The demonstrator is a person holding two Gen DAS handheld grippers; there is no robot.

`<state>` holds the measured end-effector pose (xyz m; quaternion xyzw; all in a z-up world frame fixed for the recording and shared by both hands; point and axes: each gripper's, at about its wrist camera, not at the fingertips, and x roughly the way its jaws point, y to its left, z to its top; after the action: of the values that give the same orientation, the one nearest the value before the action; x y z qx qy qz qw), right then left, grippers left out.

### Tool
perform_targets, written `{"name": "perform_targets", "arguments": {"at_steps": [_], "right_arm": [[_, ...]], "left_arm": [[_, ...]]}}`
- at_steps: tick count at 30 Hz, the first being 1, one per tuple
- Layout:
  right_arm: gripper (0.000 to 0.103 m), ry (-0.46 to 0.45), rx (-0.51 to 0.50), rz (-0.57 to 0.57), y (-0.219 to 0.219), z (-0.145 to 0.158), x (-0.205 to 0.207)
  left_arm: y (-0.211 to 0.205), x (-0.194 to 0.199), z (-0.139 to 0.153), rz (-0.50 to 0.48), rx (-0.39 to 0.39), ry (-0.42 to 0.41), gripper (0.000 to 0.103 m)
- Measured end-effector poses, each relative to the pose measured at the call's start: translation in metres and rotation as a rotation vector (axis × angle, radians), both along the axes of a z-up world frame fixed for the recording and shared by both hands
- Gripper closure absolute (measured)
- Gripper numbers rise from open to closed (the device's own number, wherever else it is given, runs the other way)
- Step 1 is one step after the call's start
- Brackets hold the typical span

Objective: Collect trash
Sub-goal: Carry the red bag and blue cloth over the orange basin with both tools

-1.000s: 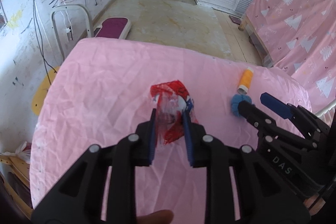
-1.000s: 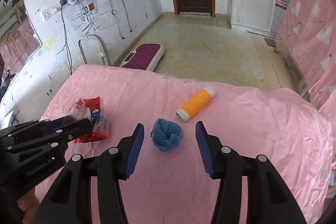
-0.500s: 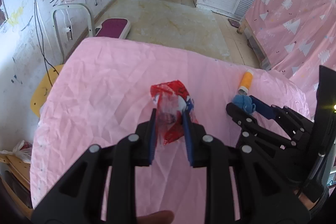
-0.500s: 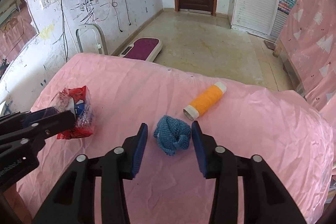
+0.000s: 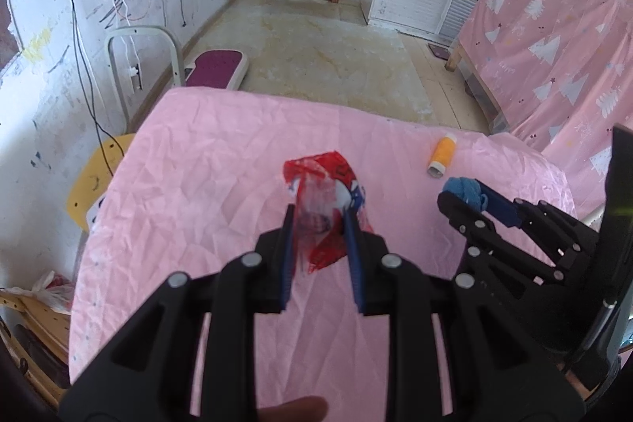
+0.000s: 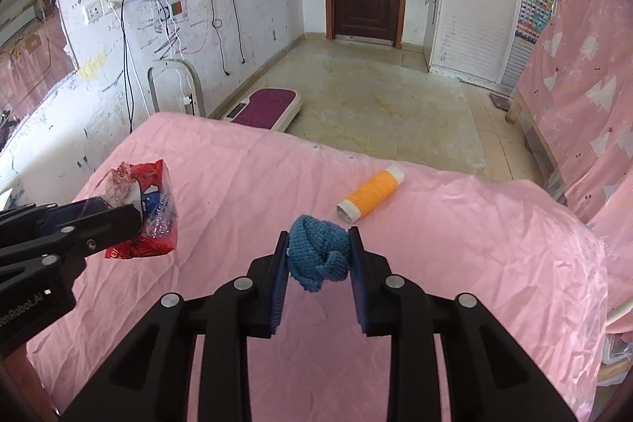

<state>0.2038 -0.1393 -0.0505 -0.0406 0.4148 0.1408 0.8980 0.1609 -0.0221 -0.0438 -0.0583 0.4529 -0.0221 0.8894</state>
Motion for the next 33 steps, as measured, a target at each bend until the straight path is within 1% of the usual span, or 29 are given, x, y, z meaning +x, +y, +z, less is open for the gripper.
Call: {"name": "perform_targets", "arguments": {"at_steps": [9, 13, 16, 25, 33], "right_arm": [[0.085, -0.093, 0.05, -0.051, -0.037, 0.034, -0.044], [0.085, -0.142, 0.065, -0.093, -0.064, 0.049, -0.068], [0.085, -0.169, 0.076, -0.126, -0.087, 0.057, -0.083], [0.085, -0.233, 0.111, -0.245, -0.159, 0.068, -0.126], [0.085, -0.269, 0.118, -0.377, -0.225, 0.062, -0.158]], "left_arm": [[-0.027, -0.027, 0.025, -0.044, 0.019, -0.066, 0.081], [-0.048, -0.045, 0.04, -0.093, 0.013, -0.122, 0.081], [-0.066, -0.055, 0.048, -0.13, 0.026, -0.145, 0.081], [-0.129, -0.077, 0.056, -0.245, 0.074, -0.169, 0.081], [-0.182, -0.088, 0.053, -0.338, 0.107, -0.159, 0.081]]}}
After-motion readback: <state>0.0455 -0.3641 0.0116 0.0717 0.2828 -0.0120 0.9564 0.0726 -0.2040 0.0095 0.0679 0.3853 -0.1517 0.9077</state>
